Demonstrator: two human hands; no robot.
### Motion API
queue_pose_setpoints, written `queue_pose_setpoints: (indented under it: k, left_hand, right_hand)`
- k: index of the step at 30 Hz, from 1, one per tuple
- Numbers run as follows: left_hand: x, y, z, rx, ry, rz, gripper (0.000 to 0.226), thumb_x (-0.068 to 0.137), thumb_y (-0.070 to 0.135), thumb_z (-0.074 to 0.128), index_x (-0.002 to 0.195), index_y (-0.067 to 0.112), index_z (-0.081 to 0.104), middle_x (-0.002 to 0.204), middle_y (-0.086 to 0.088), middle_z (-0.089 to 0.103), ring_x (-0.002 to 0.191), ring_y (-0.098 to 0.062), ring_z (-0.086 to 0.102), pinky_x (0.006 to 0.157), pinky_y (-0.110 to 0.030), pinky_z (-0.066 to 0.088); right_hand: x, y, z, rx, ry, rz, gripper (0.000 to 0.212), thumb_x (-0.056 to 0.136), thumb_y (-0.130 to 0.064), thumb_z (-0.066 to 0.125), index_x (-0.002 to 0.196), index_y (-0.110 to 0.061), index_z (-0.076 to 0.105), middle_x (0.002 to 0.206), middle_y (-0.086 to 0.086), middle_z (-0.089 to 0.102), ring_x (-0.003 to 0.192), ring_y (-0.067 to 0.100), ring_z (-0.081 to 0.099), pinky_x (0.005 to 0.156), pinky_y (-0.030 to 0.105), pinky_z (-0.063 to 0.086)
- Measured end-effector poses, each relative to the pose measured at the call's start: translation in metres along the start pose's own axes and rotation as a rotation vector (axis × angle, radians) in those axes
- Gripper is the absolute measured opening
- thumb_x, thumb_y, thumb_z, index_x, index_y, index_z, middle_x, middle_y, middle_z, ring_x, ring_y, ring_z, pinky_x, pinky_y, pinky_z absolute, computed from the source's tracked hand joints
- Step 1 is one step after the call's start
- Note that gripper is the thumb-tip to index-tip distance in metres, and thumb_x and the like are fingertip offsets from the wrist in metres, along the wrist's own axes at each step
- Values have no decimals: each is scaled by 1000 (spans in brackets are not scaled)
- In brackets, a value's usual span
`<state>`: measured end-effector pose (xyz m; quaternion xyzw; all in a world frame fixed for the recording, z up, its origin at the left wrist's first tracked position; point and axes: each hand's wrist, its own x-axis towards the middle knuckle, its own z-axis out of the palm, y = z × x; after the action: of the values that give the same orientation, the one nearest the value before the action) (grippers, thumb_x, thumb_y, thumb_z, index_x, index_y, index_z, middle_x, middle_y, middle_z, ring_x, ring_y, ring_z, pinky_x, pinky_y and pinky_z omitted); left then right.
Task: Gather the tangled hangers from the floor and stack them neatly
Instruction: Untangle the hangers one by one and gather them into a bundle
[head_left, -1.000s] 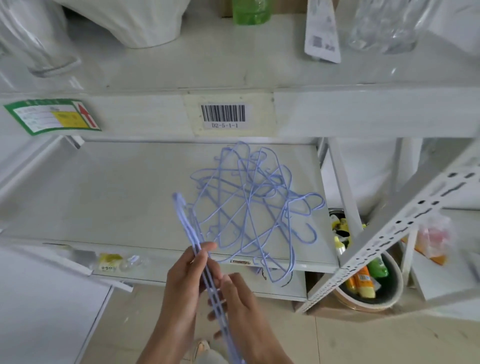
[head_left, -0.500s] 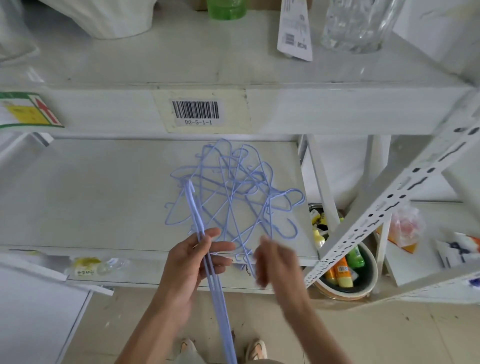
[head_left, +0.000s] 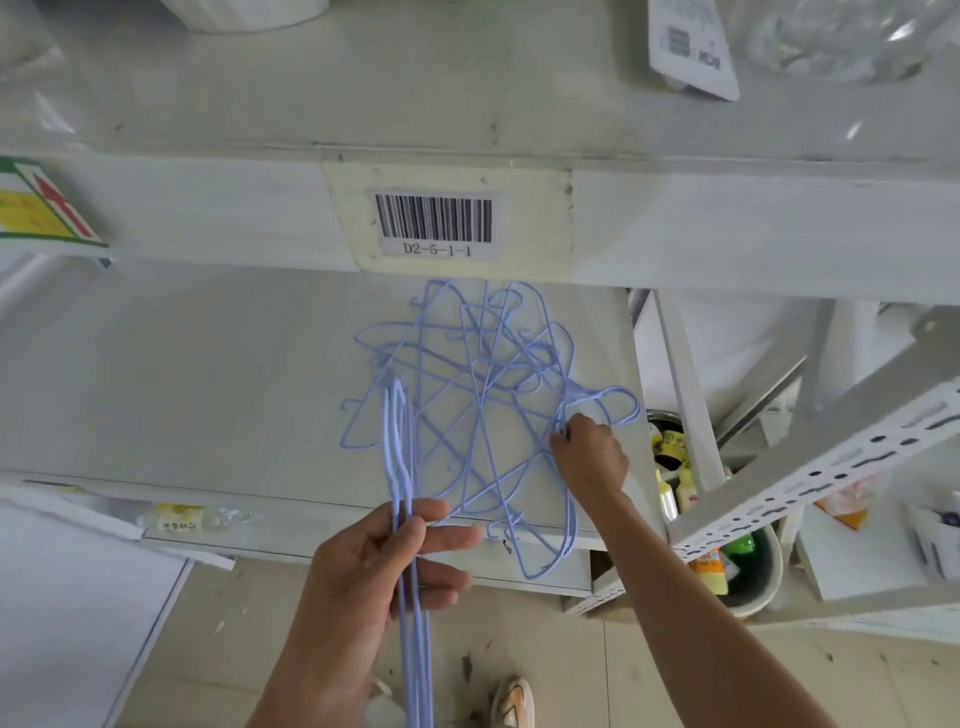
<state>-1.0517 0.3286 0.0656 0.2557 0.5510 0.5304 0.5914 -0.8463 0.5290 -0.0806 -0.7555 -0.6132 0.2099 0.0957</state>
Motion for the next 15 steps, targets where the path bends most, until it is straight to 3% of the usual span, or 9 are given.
queue_pose_setpoints:
  k: [8, 12, 15]
  left_hand:
    - [-2, 3, -10, 50, 53, 51, 37, 86, 29, 58, 109, 4, 72, 94, -19, 81, 62, -29, 77, 54, -28, 62]
    - [-4, 8, -6, 54, 74, 75, 35, 87, 29, 58, 109, 5, 73, 94, -19, 81, 63, -29, 77, 54, -27, 61]
    - [-5, 12, -4, 71, 75, 89, 36, 87, 30, 58, 109, 6, 73, 93, -18, 81, 64, -29, 78, 55, -26, 61]
  right_hand:
    - [-16, 13, -9, 120, 358, -117, 29, 107, -34, 46, 107, -17, 70, 79, 14, 74, 73, 36, 66, 56, 32, 38]
    - [-32, 13, -30, 317, 394, -99, 33, 109, -32, 44, 111, -15, 73, 68, 8, 70, 68, 31, 59, 55, 32, 39]
    - [-53, 12, -45, 474, 371, -98, 32, 109, -29, 46, 102, -15, 74, 53, 6, 59, 54, 30, 56, 50, 31, 35]
